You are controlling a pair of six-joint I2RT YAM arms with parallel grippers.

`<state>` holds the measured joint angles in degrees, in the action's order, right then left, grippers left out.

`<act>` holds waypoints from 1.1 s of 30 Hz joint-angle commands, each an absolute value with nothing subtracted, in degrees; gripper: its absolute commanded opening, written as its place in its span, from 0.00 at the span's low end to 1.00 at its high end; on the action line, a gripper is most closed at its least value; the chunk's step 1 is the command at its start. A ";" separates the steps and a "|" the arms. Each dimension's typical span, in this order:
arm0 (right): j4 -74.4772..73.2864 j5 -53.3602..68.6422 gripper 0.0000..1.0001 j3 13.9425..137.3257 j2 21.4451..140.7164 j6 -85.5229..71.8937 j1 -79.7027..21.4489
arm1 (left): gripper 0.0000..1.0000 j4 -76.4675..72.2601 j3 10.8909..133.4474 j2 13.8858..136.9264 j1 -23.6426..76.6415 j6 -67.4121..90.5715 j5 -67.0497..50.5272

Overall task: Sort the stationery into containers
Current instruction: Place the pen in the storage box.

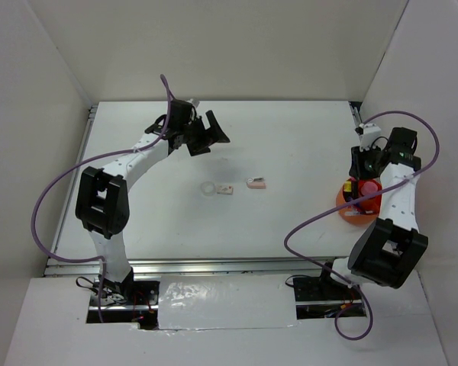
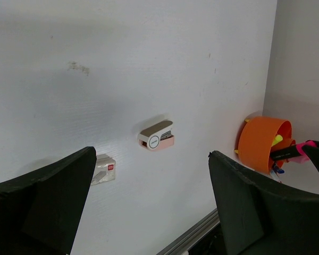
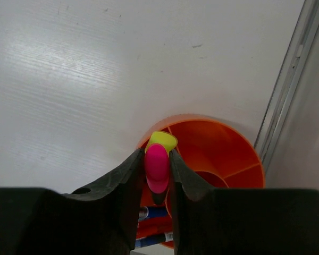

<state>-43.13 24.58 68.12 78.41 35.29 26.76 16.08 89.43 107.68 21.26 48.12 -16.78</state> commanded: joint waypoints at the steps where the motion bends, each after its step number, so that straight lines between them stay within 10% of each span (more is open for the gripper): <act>1: -44.39 23.99 0.33 67.85 76.11 37.09 26.81 | 0.99 15.73 91.23 106.70 21.71 47.20 -16.26; 5: -41.77 24.35 0.10 66.54 75.06 33.59 27.42 | 0.99 15.73 91.14 106.44 21.62 47.02 -16.00; 10: -39.90 26.98 0.06 64.43 72.95 33.13 28.65 | 0.99 15.91 90.70 106.08 21.62 46.67 -15.82; 15: -43.50 27.51 0.10 66.09 72.86 34.98 29.18 | 0.99 16.17 90.88 105.65 21.71 45.79 -15.65; 22: -46.58 28.30 0.50 68.03 70.24 34.28 30.06 | 0.99 17.05 91.67 104.51 22.23 35.79 -14.68; 33: -48.06 35.06 0.50 73.38 64.86 24.19 30.06 | 0.99 19.24 84.99 100.28 23.20 0.73 -23.47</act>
<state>-46.02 31.11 69.87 66.24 28.84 29.69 17.58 85.80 101.03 22.26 14.74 -20.05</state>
